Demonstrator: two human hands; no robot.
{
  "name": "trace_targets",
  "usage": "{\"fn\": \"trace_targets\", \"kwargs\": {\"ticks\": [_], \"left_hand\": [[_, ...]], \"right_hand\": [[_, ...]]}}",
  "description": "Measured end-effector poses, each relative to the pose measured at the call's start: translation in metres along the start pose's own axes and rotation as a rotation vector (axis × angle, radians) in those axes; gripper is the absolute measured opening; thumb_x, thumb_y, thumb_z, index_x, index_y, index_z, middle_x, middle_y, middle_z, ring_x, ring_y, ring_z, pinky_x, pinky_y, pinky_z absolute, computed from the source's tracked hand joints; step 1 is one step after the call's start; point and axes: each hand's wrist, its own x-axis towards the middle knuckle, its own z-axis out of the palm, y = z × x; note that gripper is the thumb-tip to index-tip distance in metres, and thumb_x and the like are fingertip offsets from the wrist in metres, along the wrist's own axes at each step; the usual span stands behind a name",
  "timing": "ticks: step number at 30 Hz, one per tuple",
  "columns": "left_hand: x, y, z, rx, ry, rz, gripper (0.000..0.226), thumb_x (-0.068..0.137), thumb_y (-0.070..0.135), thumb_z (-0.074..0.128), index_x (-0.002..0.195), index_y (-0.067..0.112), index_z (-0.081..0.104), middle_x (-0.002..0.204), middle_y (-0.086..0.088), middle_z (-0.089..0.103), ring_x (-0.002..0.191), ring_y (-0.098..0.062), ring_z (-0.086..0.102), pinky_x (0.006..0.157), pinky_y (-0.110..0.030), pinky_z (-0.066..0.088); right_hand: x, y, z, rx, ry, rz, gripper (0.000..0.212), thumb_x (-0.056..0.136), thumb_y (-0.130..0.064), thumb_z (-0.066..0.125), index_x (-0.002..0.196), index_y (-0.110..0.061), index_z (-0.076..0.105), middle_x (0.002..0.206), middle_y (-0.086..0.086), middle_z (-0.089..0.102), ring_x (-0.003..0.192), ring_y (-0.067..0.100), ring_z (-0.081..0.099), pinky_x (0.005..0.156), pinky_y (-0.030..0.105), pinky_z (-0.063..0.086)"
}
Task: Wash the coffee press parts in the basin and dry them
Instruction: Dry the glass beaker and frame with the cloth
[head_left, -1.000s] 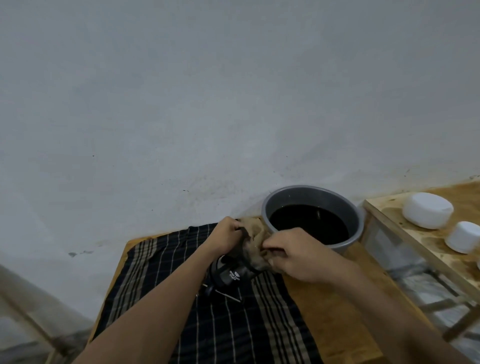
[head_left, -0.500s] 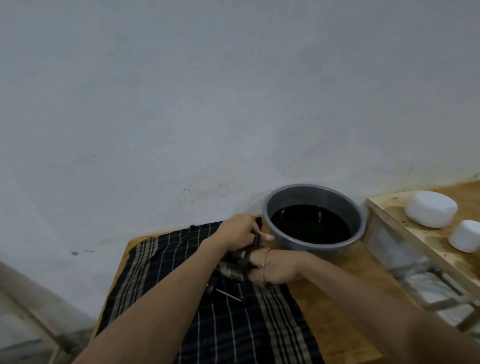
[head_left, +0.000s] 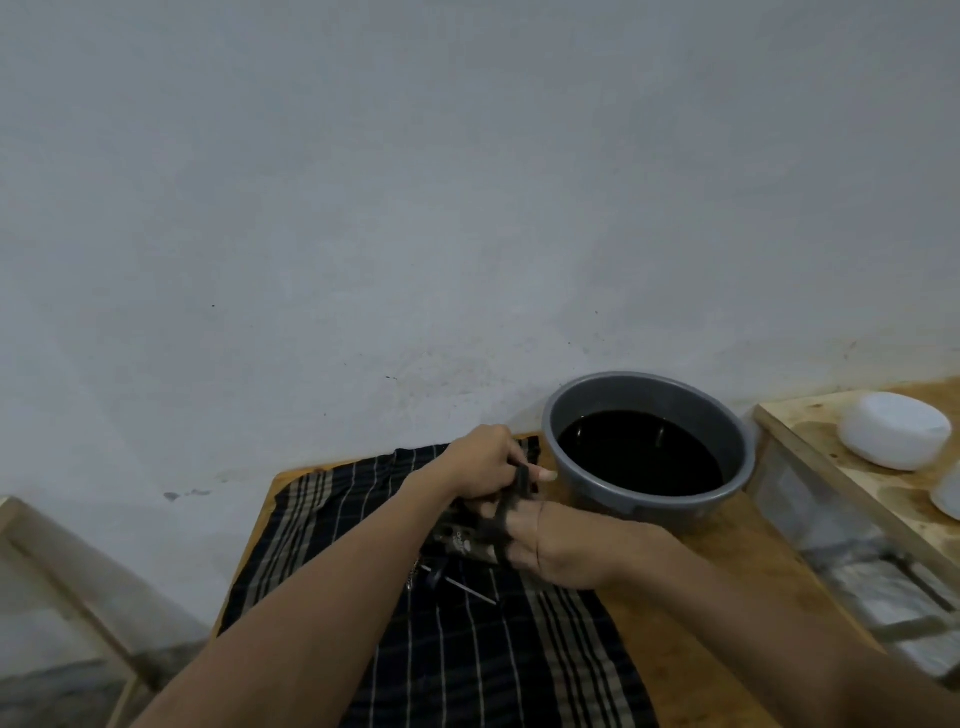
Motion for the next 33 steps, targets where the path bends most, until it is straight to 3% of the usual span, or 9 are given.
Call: {"fn": "trace_targets", "kwargs": {"ticks": [3, 6, 12, 18, 20, 24, 27, 30, 33], "left_hand": [[0.001, 0.006, 0.002, 0.127, 0.067, 0.015, 0.031, 0.091, 0.034, 0.063, 0.084, 0.007, 0.077, 0.064, -0.004, 0.061, 0.066, -0.024, 0.055, 0.057, -0.03, 0.043], [-0.004, 0.0, 0.004, 0.104, 0.117, -0.003, 0.03, 0.09, 0.037, 0.064, 0.084, 0.011, 0.079, 0.065, -0.007, 0.066, 0.06, -0.019, 0.052, 0.055, -0.028, 0.039], [-0.008, 0.0, -0.008, 0.077, 0.178, 0.067, 0.049, 0.088, 0.048, 0.062, 0.045, 0.028, 0.051, 0.042, 0.006, 0.044, 0.042, -0.012, 0.038, 0.051, -0.027, 0.034], [-0.009, 0.008, -0.013, 0.327, 0.231, 0.092, 0.051, 0.092, 0.051, 0.054, 0.05, 0.023, 0.045, 0.046, 0.004, 0.042, 0.048, -0.017, 0.04, 0.05, -0.027, 0.031], [-0.014, 0.016, -0.012, 0.4, 0.284, 0.095, 0.038, 0.095, 0.039, 0.053, 0.063, 0.021, 0.06, 0.059, -0.001, 0.056, 0.059, -0.021, 0.049, 0.055, -0.029, 0.034], [-0.018, 0.02, -0.014, 0.548, 0.406, 0.09, 0.021, 0.091, 0.013, 0.049, 0.083, 0.013, 0.068, 0.077, -0.008, 0.065, 0.074, -0.028, 0.052, 0.06, -0.031, 0.031], [-0.018, 0.006, -0.013, 0.461, 0.441, 0.096, 0.036, 0.093, 0.019, 0.054, 0.057, 0.013, 0.051, 0.058, -0.005, 0.058, 0.063, -0.028, 0.048, 0.056, -0.031, 0.03], [-0.017, -0.007, -0.019, 0.256, 0.493, 0.1, 0.063, 0.093, 0.041, 0.058, 0.043, 0.019, 0.027, 0.039, 0.005, 0.028, 0.041, -0.014, 0.03, 0.047, -0.03, 0.023], [-0.015, -0.004, -0.027, 0.258, 0.489, 0.141, 0.064, 0.093, 0.049, 0.055, 0.043, 0.019, 0.027, 0.038, 0.005, 0.027, 0.039, -0.01, 0.027, 0.047, -0.027, 0.023]], "right_hand": [[0.007, -0.003, 0.001, 0.73, 0.09, 0.175, 0.014, 0.096, -0.027, 0.053, 0.107, -0.022, 0.062, 0.092, -0.004, 0.071, 0.08, 0.005, 0.069, 0.07, 0.024, 0.057], [0.01, -0.004, 0.002, 1.072, 0.026, 0.244, 0.013, 0.098, -0.015, 0.053, 0.102, -0.017, 0.065, 0.084, -0.005, 0.075, 0.075, 0.003, 0.071, 0.064, 0.017, 0.056], [-0.005, -0.008, -0.017, 0.469, 0.111, 0.047, 0.019, 0.096, -0.005, 0.053, 0.11, -0.014, 0.063, 0.109, -0.009, 0.063, 0.094, -0.015, 0.059, 0.084, 0.009, 0.045], [0.01, -0.001, -0.007, 0.18, 0.023, 0.091, 0.041, 0.095, -0.033, 0.046, 0.136, -0.032, 0.044, 0.14, -0.002, 0.049, 0.126, 0.016, 0.048, 0.109, 0.038, 0.04], [0.014, 0.003, -0.008, 0.567, 0.076, 0.174, 0.027, 0.093, -0.033, 0.052, 0.118, -0.026, 0.059, 0.124, 0.002, 0.062, 0.112, 0.019, 0.059, 0.104, 0.046, 0.048], [0.016, 0.008, -0.013, 1.315, 0.139, 0.208, 0.02, 0.096, -0.007, 0.053, 0.108, -0.004, 0.069, 0.111, 0.015, 0.073, 0.101, 0.021, 0.07, 0.098, 0.034, 0.053], [0.011, 0.001, -0.015, 1.096, 0.2, 0.178, 0.029, 0.095, -0.012, 0.056, 0.121, 0.001, 0.063, 0.122, 0.018, 0.067, 0.112, 0.025, 0.063, 0.106, 0.042, 0.045], [-0.003, -0.003, -0.023, 0.629, 0.228, 0.061, 0.021, 0.097, -0.009, 0.053, 0.116, -0.011, 0.062, 0.107, -0.003, 0.067, 0.097, 0.002, 0.062, 0.086, 0.021, 0.05], [-0.001, -0.007, -0.031, 0.391, 0.138, 0.026, 0.014, 0.099, -0.012, 0.049, 0.105, -0.021, 0.057, 0.091, -0.016, 0.058, 0.083, -0.008, 0.056, 0.075, 0.014, 0.042]]}}
